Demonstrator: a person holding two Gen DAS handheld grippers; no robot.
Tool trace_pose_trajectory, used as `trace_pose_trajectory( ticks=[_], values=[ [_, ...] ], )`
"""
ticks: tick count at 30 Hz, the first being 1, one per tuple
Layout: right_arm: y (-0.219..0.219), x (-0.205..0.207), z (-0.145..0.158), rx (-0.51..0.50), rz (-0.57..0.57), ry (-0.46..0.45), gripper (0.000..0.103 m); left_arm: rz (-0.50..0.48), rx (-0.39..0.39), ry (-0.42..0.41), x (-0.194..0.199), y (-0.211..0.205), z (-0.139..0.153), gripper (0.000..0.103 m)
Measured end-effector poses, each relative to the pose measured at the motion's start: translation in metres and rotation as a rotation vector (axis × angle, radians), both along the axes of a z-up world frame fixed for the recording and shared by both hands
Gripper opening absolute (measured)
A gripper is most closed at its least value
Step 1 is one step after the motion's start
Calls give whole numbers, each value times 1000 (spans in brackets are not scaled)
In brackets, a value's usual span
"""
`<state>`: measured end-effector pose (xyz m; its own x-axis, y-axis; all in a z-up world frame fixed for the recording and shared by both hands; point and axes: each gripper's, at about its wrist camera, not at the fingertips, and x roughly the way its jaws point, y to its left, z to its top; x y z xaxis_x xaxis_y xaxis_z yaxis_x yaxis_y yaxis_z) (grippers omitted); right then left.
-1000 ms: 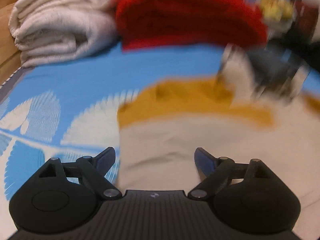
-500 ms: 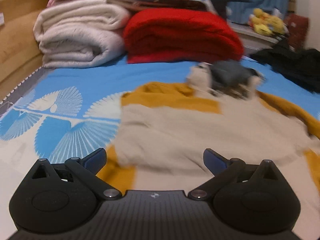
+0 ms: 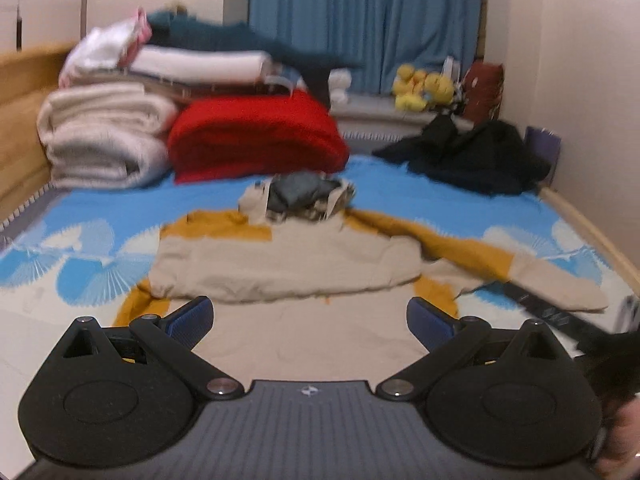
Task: Fold large clothes
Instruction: 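Raise both open grippers and pull back above the spread jacket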
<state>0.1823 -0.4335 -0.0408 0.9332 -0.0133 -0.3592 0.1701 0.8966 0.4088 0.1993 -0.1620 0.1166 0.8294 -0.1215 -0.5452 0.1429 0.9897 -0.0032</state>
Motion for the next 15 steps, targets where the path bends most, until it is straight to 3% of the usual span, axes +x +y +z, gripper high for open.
trace_pose_trajectory(
  ticks=[7,15],
  values=[
    [-12,-12,-1,79,9,-11,80,19,37,-40,-23,-10,11,103],
    [-10,-7,-4,12,4,7,81,99,45,19,29,10,-21,103]
  ],
)
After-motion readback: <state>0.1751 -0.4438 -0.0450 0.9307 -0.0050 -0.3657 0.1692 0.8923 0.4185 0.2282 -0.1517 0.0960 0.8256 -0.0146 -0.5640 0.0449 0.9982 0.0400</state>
